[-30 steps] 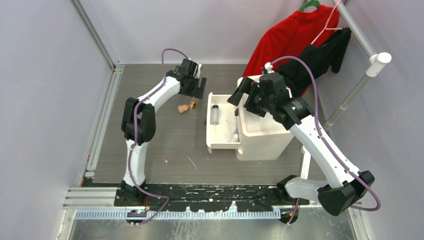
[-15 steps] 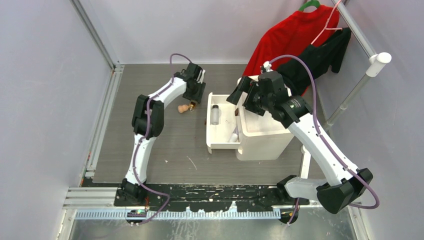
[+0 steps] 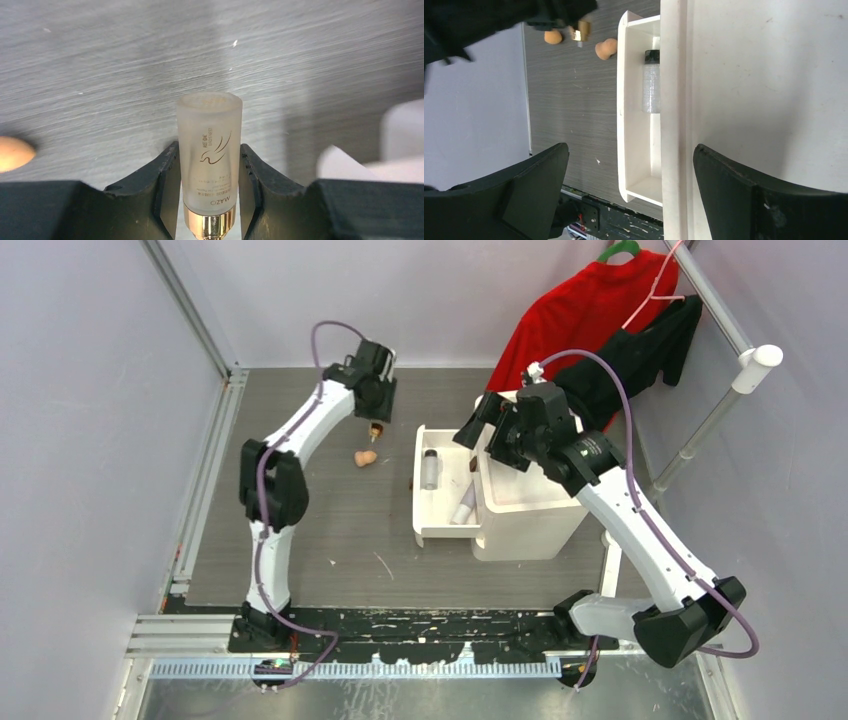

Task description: Organize the makeup

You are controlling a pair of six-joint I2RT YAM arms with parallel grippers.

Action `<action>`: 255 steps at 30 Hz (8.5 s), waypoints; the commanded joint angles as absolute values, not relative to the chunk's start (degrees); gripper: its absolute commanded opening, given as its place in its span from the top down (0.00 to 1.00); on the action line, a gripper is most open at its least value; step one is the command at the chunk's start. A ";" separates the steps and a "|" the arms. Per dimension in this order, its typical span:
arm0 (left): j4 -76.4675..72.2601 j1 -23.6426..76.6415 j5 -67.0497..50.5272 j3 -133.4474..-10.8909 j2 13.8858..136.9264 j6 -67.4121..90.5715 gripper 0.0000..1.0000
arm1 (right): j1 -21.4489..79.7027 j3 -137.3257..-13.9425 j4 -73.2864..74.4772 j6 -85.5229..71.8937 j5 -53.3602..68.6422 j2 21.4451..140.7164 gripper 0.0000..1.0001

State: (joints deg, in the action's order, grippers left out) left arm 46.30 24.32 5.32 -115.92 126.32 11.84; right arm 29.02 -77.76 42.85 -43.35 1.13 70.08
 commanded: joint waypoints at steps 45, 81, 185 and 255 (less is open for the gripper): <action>27.80 24.76 -7.81 -79.59 85.53 33.04 0.34 | 28.99 -76.21 43.12 -42.99 0.41 63.85 0.00; 16.57 40.92 -18.86 -83.24 103.79 35.59 0.33 | 28.95 -70.85 38.77 -46.47 5.88 65.46 0.00; 9.24 45.32 -27.85 -76.98 101.06 24.22 0.31 | 28.95 -70.19 39.67 -46.17 4.98 63.93 0.00; -45.21 46.01 -17.59 -48.78 106.15 -1.89 1.00 | 28.93 -71.21 41.94 -45.09 2.62 63.76 0.00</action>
State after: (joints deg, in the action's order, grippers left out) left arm -40.64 48.03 -22.13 -52.64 112.01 -1.91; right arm 27.79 -71.64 40.38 -43.79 -1.45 63.75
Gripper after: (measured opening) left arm 0.023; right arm 0.999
